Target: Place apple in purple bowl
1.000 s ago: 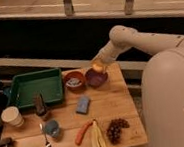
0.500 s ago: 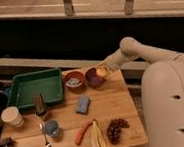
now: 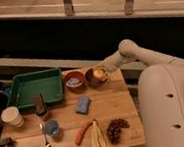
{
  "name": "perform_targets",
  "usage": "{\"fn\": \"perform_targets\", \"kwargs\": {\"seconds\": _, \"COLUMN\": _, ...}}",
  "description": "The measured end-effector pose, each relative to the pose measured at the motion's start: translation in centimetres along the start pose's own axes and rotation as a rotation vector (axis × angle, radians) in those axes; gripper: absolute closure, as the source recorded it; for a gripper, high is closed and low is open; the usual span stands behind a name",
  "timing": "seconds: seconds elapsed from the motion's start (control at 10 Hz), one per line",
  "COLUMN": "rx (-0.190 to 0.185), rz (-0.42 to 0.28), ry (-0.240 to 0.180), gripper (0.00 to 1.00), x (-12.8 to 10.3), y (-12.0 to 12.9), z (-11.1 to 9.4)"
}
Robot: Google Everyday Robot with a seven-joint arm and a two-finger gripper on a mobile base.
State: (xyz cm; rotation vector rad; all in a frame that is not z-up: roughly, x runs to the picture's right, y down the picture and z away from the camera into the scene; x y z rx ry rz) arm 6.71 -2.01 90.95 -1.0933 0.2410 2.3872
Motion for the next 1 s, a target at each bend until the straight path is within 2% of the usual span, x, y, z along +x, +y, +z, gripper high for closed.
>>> {"fn": "perform_targets", "kwargs": {"seconds": 0.1, "rx": 0.001, "rz": -0.006, "ry": 0.011, "gripper": 0.32, "x": 0.2, "y": 0.16, "z": 0.57}}
{"fn": "perform_targets", "kwargs": {"seconds": 0.2, "rx": -0.001, "rz": -0.014, "ry": 0.016, "gripper": 0.3, "x": 0.36, "y": 0.25, "z": 0.73}}
{"fn": "perform_targets", "kwargs": {"seconds": 1.0, "rx": -0.009, "rz": -0.028, "ry": 0.021, "gripper": 0.3, "x": 0.57, "y": 0.32, "z": 0.89}}
